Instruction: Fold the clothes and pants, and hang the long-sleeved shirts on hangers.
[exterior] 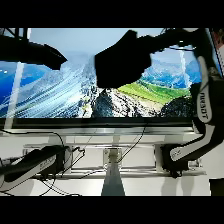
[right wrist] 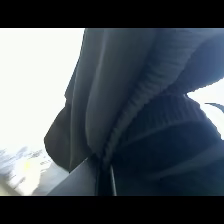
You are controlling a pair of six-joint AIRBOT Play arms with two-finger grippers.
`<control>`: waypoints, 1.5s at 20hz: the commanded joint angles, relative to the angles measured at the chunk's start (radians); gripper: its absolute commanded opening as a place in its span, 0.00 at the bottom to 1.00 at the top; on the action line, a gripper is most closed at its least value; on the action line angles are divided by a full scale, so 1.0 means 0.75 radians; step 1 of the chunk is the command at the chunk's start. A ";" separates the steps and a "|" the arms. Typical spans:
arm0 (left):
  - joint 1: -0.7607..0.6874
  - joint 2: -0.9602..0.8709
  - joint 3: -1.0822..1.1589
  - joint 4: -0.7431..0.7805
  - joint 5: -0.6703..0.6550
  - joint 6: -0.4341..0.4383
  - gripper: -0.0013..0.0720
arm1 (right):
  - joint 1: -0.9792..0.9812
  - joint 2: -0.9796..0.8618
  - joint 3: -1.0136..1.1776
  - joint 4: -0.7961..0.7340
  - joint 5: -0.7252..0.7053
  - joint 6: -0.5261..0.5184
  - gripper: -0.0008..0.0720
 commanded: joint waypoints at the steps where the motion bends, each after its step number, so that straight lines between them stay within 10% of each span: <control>1: 0.068 0.045 0.000 0.105 0.001 0.003 0.03 | -0.218 0.217 0.002 -0.374 0.078 0.234 0.03; 8: 0.101 0.052 0.000 0.111 0.001 0.003 0.03 | -0.822 0.569 0.002 -0.904 0.313 0.409 0.03; 16: 0.101 0.052 0.000 0.112 0.002 0.003 0.03 | -1.245 0.596 0.000 -0.920 0.654 0.524 0.04; 17: 0.101 0.052 0.000 0.112 0.002 0.003 0.03 | -1.256 0.596 0.000 -0.920 0.640 0.539 0.16; 19: 0.101 0.052 0.000 0.112 0.001 0.003 0.03 | -1.260 0.595 0.000 -0.920 0.575 0.566 0.87; 20: 0.101 0.052 0.000 0.112 0.001 0.003 0.03 | -1.259 0.594 0.000 -0.905 0.551 0.566 0.95; 21: 0.101 0.052 0.000 0.112 0.001 0.003 0.03 | -1.259 0.594 -0.003 -0.898 0.542 0.566 0.89; 24: 0.101 0.052 0.000 0.112 0.002 0.003 0.03 | -1.259 0.576 -0.021 -0.864 0.548 0.566 0.03; 30: 0.101 0.052 0.000 0.112 0.001 0.003 0.03 | -1.031 0.516 -0.085 -0.587 0.426 0.545 0.03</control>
